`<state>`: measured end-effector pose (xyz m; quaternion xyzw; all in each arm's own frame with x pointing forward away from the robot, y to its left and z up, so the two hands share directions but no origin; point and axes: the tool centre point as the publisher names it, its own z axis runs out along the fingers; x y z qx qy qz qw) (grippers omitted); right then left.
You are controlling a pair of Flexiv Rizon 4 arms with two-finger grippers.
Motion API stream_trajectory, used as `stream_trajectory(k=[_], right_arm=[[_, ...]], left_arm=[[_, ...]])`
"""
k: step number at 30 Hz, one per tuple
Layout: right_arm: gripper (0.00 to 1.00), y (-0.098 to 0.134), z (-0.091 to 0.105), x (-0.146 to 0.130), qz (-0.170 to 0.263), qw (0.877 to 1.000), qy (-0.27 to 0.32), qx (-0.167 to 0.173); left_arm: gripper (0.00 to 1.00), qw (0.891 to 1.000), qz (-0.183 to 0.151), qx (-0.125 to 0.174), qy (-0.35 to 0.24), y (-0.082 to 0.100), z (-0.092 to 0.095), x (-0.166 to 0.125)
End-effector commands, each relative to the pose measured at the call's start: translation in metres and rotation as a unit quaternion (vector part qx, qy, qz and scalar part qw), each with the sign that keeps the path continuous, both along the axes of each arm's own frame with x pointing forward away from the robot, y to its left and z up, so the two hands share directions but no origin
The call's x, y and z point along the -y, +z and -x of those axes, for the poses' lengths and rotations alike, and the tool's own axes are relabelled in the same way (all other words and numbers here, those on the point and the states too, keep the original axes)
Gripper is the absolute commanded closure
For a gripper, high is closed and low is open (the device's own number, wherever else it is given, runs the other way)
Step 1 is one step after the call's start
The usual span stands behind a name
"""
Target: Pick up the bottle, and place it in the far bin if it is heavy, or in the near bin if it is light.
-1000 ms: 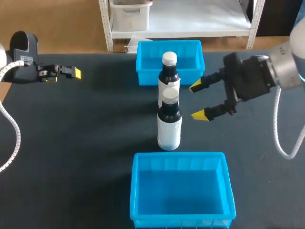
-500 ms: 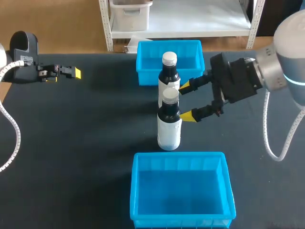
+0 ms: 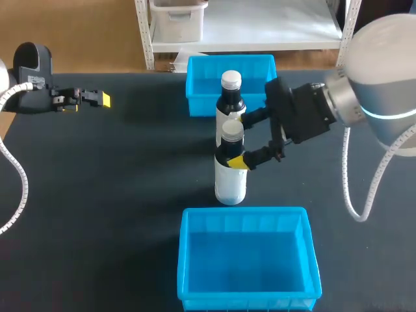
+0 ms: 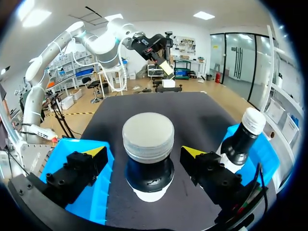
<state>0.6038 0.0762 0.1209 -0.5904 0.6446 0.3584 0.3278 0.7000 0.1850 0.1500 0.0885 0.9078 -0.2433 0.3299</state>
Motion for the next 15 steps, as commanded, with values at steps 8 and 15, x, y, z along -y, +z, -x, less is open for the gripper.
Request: stream_trajectory(k=[8, 15], right_arm=[[0.00, -0.0042, -0.0057, -0.0052, -0.006, 1.000, 0.000, -0.007], [0.14, -0.0062, -0.0068, -0.0067, -0.007, 1.000, -0.001, -0.009]], left_arm=[[0.00, 1.000, 0.000, 0.000, 0.000, 0.0000, 0.0000, 0.0000], [0.00, 1.000, 0.000, 0.000, 0.000, 0.0000, 0.0000, 0.0000]])
